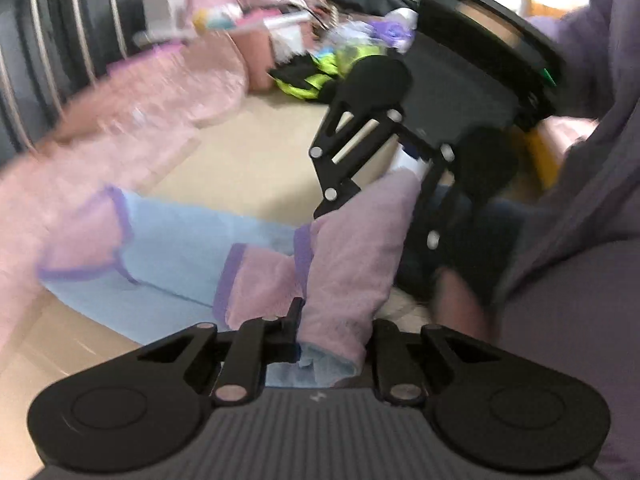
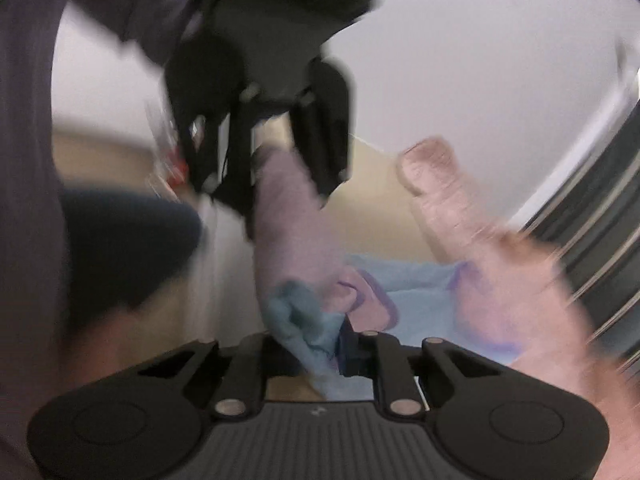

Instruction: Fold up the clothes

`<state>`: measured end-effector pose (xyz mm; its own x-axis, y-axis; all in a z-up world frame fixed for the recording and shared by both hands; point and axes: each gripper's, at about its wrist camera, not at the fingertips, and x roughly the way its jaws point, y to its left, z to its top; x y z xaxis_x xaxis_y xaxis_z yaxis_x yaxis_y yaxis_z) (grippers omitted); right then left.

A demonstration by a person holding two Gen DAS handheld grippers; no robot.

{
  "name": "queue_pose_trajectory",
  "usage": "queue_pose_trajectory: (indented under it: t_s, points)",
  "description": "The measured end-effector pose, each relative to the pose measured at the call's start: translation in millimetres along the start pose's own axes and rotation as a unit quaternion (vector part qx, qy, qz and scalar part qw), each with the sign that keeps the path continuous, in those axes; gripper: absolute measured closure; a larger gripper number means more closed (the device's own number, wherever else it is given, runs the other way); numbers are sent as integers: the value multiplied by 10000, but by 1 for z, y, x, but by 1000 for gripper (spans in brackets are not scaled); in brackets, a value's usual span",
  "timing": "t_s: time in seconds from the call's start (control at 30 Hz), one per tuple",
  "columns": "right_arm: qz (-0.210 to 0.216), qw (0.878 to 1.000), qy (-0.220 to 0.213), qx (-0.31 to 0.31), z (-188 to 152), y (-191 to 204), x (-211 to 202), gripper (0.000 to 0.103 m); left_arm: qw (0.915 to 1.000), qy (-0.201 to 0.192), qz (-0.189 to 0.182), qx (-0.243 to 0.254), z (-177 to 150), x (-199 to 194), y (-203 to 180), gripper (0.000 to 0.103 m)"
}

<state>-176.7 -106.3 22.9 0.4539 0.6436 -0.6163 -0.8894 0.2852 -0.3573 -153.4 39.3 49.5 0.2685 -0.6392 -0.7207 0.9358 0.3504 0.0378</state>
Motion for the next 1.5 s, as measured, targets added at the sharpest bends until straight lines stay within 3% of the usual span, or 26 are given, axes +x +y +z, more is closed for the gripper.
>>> queue_pose_trajectory:
  t_s: [0.07,0.1,0.13,0.2,0.23,0.27,0.3,0.37,0.47,0.57,0.63,0.7,0.77,0.8,0.87,0.93,1.0,1.1,1.17,1.3,1.4,1.5]
  points:
    - [901,9893,-42,1146,-2,-31,-5,90,9989,3,-258,-383,1,0,17,70]
    - [1146,9815,-113,1532,-6,-44,-4,90,9981,-30,-188,-589,1,1,29,51]
    - [1365,9720,-185,1903,-9,-57,-3,90,9969,-68,-122,-774,1,1,39,48]
    - [1504,9558,-322,2504,-18,-82,2,90,9938,-156,-94,-1100,-1,0,58,42]
    - [1531,9468,-344,2811,-25,-92,5,89,9913,-194,-90,-1300,-3,0,68,33]
    - [1557,9367,-366,3114,-32,-101,8,86,9885,-245,-30,-1494,-6,0,74,26]
    - [1580,9257,-387,3415,-38,-111,11,76,9852,-297,29,-1687,-9,-1,81,18]
    - [1603,9059,-479,3890,-51,-122,15,61,9761,-447,95,-2126,-17,-4,92,18]
    - [1340,8938,-765,4210,-61,-121,-1,44,9547,-846,182,-2847,-31,-12,104,18]
    - [1097,8834,-945,4458,-69,-125,-10,43,9263,-1077,315,-3597,-44,-18,112,19]
    - [1077,8716,-959,4685,-69,-126,-6,42,9164,-1179,297,-3813,-49,-18,111,19]
    - [1070,8595,-910,4914,-66,-127,1,42,9161,-1116,472,-3821,-49,-16,106,20]
    - [1125,8544,-812,5008,-64,-119,4,50,9145,-1106,594,-3847,-49,-14,101,32]
    - [1144,8543,-789,5008,-62,-115,7,69,9121,-1170,606,-3881,-49,-15,99,45]
    - [1165,8572,-869,4941,-61,-104,12,91,9079,-1263,697,-3935,-48,-13,96,62]
    - [1077,8588,-935,4921,-62,-94,7,91,9103,-1322,811,-3838,-42,-14,91,82]
    - [1001,8545,-1159,4963,-64,-88,-4,93,9109,-1497,815,-3759,-35,-18,86,89]
    - [882,8438,-1513,5072,-68,-83,-22,93,9105,-1755,840,-3648,-22,-23,84,89]
    - [686,8365,-1507,5223,-76,-84,-23,93,9146,-1767,963,-3508,-16,-19,84,89]
    - [228,8114,-1312,5691,-99,-86,-17,92,9092,-1365,1007,-3802,-19,4,92,86]
    - [-90,8273,-1041,5520,-92,-83,-17,73,9129,-1205,1249,-3695,-22,10,82,69]
    - [-226,8420,-1057,5285,-80,-83,-26,70,9097,-1267,1312,-3730,-24,4,75,65]
